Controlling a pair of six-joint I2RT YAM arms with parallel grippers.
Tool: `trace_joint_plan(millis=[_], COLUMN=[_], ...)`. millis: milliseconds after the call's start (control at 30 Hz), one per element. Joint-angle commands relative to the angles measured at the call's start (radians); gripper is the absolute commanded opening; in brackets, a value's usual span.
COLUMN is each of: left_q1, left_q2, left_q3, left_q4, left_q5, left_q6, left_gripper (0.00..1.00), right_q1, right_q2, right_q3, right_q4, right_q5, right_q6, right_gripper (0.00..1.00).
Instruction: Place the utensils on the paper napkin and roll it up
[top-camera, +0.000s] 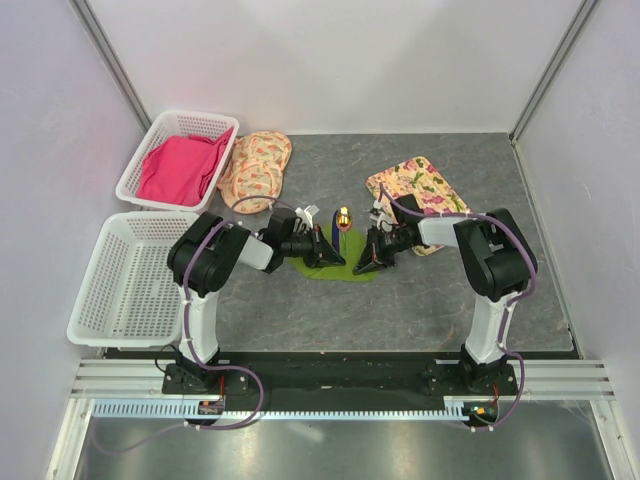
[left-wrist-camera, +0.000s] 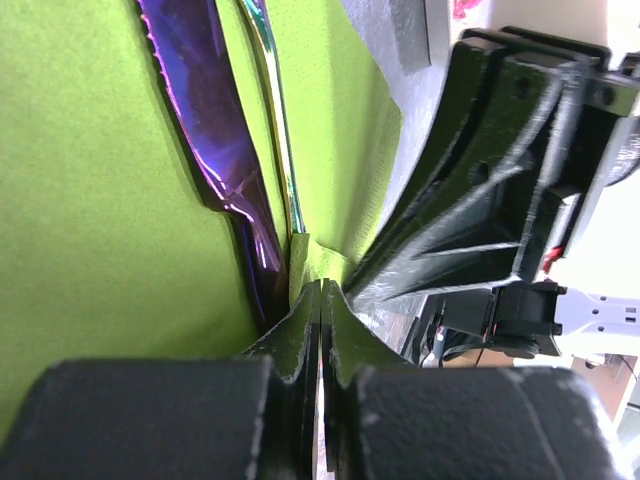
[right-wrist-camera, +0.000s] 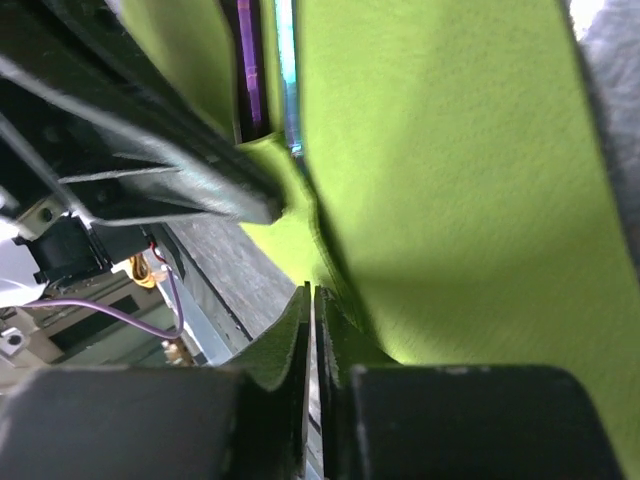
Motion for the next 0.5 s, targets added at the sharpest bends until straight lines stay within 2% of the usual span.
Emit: trace_joint_plan(millis=[0, 133, 300, 333, 400, 433, 467], left_q1=[0.003, 0.003, 0.003, 0.003, 0.003, 0.003, 0.003], left_q2=[0.011, 0.011, 0.014, 0.015, 0.015, 0.015, 0.017], left_q3=[0.020, 0.020, 0.023, 0.025, 0.027, 0.025, 0.028], left_q4=[0.024, 0.018, 0.017, 0.015, 0.012, 0.009, 0.007], left_q5=[-0.016, -0.015, -0.015, -0.016, -0.016, -0.016, -0.015], left_q6=[-0.012, -0.008, -0.005, -0.004, 0.002, 0.004, 0.005], left_gripper=[0.02, 0.02, 0.02, 0.02, 0.02, 0.02, 0.02], right_q1=[-0.004, -0.041, -0.087, -0.096, -0.100, -0.100, -0.100], right_q2=[-0.094, -0.137, -0.177, -0.180, -0.185, -0.183, -0.185], right_q3=[0.058, 0.068, 0.080, 0.088, 0.095, 0.101, 0.101], right_q4=[-0.086, -0.153, -0.236, -0.247, -0.270, -0.275, -0.279], right_q5=[0.031, 0.084, 0.213, 0.235, 0.291, 0.304, 0.321], right_q6=[-0.063, -0.108, -0.160, -0.163, -0.177, -0.178, -0.178], right_gripper=[0.13, 0.22, 0.40, 0.48, 0.54, 0.62, 0.66])
